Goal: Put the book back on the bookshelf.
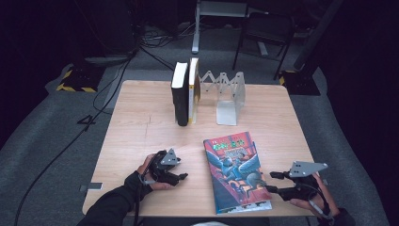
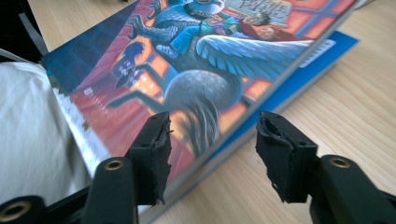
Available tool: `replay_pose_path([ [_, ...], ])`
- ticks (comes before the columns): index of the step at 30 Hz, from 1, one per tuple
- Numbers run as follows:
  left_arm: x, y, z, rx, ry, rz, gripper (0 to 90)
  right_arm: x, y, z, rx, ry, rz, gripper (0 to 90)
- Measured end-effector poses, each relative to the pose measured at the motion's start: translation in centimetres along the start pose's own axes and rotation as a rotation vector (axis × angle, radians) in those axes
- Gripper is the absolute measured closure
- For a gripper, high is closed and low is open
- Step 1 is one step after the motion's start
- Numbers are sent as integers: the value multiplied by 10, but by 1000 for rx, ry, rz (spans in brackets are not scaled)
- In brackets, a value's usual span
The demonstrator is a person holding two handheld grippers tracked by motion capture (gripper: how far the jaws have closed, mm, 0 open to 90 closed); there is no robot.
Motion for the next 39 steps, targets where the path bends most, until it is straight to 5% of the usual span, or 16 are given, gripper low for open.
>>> replay_pose_path([
  [4, 3, -3, -1, -4, -9, -5, 305, 19, 0, -10, 19, -25, 62, 367],
  [10, 12, -11, -1, -16, -21, -7, 249, 28, 0, -21, 98, -100, 63, 272],
  [14, 23, -22, -1, -27, -25, 0, 234, 34, -4, -22, 99, -168, 73, 302],
  [23, 42, -40, 4, -46, -37, 0, 226, 34, -8, -20, 49, -135, 126, 303],
  [29, 51, -49, 7, -52, -43, 0, 225, 33, -13, -14, -42, -60, 174, 328],
  [39, 60, -59, 8, -55, -48, -5, 241, 37, -20, -19, -65, -45, 136, 326],
])
Point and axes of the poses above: each handheld gripper's, and its own axes: x roughly forward along the jaws, y roughly out of its underside, z roughly to its left, the point moved 9 cm from there along x, roughly forward along the jaws, and after that the axes turned 10 degrees about -y, right-handed, at the moved point
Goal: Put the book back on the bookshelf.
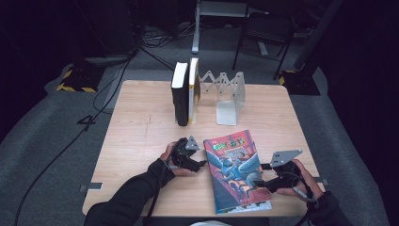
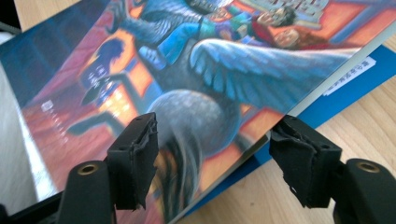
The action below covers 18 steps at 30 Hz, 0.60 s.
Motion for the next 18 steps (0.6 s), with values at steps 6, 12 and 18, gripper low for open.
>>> replay_pose_path([
  [6, 4, -6, 3, -8, -8, -8, 322, 7, -14, -15, 9, 12, -51, 337],
  [12, 5, -9, 7, -30, 1, -30, 398, 10, -35, -22, -19, -15, -127, 566],
  [18, 8, -13, 7, -4, -1, -39, 503, 14, -40, -24, -18, -79, -161, 703],
])
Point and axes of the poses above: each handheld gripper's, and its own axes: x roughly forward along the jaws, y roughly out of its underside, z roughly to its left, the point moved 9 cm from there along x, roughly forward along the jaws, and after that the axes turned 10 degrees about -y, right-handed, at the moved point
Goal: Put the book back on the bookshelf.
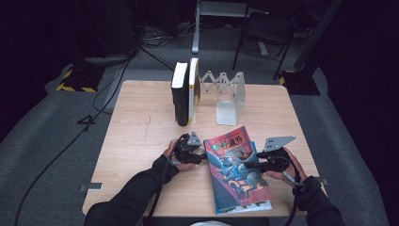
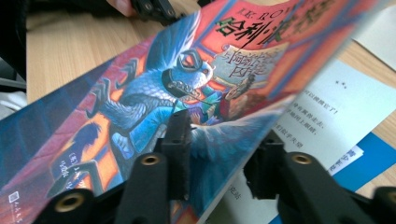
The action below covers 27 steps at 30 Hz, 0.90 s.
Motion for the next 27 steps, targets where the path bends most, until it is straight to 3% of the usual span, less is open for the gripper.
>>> replay_pose_path([
  [3, 1, -1, 1, 7, -5, -5, 558, -2, -2, 2, -13, -10, -29, 757],
  [5, 1, -2, 1, -2, 14, -2, 576, -2, -2, 3, -18, -5, -29, 758],
  [7, 2, -3, 5, -23, 25, -15, 651, -3, -1, 4, -20, -5, -51, 763],
  [11, 1, -9, 8, -18, 38, -36, 702, -5, -4, 7, -46, 10, -82, 765],
  [14, -5, -18, 10, -38, 53, -85, 742, -8, -6, 8, -72, 19, -107, 765],
  [16, -15, -30, 14, -55, 64, -128, 783, -14, -13, 9, -100, 47, -168, 750],
  [19, -27, -43, 21, -71, 97, -180, 797, -17, -20, 9, -108, 32, -200, 690],
  [20, -30, -46, 22, -64, 97, -191, 797, -17, -20, 9, -108, 32, -200, 690],
  [22, -36, -57, 21, -41, 119, -215, 818, -13, -22, 7, -108, 16, -187, 607],
  [27, -36, -62, 20, -19, 120, -211, 849, -6, -25, 4, -97, 5, -169, 623],
])
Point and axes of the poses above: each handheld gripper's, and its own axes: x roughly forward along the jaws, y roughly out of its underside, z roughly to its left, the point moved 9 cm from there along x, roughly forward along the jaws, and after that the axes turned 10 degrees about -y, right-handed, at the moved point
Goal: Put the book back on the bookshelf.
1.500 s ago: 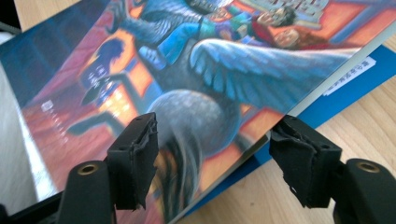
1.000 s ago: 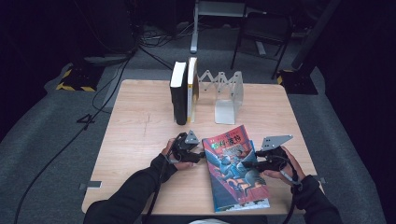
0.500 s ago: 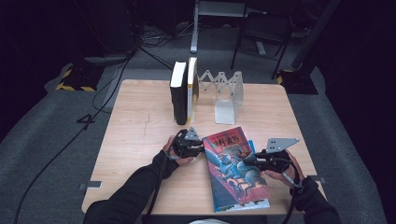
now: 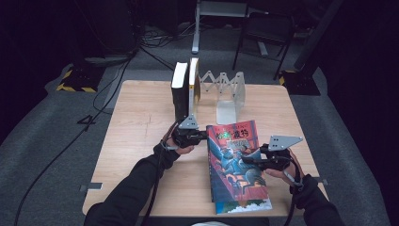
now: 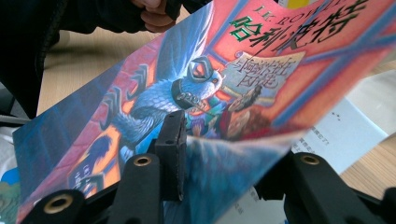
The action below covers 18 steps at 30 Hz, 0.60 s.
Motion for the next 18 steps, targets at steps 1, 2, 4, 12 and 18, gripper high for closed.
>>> replay_pose_path([
  [1, 1, 0, 0, 2, -1, 3, 855, 0, 0, -1, 5, -3, -2, 644],
  [2, 1, 0, 1, 3, -2, 6, 864, 0, 0, -2, 4, 6, -3, 672],
  [4, 1, -2, 1, 10, -6, 6, 888, 0, -2, -2, -4, 17, -5, 692],
  [12, -9, -33, 6, 16, -24, -39, 897, -6, -22, -3, -85, 98, -95, 774],
  [18, -23, -55, 8, 64, -52, -60, 896, -16, -35, -3, -135, 190, -180, 832],
])
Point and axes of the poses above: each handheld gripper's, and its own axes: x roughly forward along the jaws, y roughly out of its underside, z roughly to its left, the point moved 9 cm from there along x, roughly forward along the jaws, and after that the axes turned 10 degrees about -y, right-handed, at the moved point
